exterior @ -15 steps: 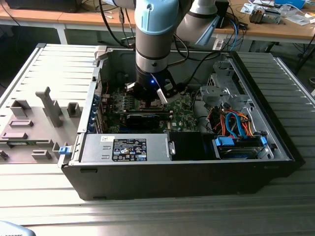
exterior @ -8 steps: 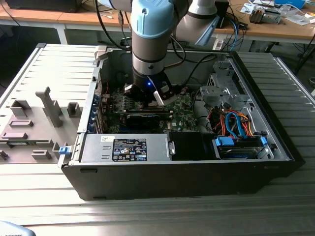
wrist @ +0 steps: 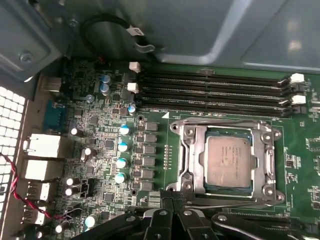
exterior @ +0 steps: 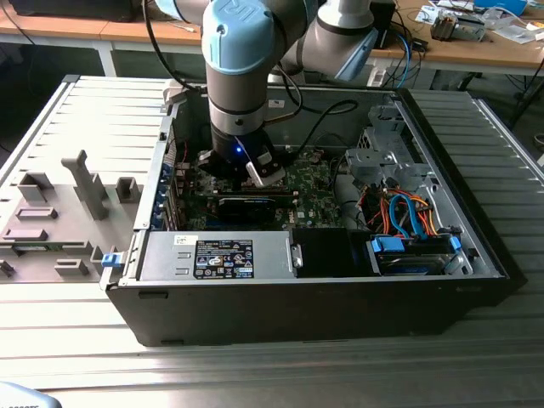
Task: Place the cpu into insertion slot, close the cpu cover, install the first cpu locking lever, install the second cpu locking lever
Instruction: 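Install the second cpu locking lever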
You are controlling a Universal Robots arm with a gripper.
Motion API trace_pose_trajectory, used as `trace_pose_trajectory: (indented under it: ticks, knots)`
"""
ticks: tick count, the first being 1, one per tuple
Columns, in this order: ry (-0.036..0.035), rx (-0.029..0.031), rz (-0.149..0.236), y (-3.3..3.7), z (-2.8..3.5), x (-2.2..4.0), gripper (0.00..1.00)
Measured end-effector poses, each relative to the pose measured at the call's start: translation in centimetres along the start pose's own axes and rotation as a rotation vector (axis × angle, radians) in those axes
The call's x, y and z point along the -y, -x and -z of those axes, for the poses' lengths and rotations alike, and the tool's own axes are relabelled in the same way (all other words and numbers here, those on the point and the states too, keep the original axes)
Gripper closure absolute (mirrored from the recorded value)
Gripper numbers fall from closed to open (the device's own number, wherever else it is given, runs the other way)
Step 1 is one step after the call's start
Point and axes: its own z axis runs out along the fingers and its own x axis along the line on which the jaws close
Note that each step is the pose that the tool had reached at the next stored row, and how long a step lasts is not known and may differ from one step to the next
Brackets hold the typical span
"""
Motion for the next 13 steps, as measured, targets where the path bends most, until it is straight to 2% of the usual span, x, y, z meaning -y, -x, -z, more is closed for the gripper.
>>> trace_pose_trajectory:
  ticks: [1,5,13]
  knots:
    - [0.0000,-0.0031,0.016,0.01,-0.08,-0.08,0.89]
    - [0.0004,-0.0057,0.029,0.06,-0.35,-0.59,0.89]
    - [0.0083,-0.0071,0.040,0.05,-0.67,-0.56,0.89]
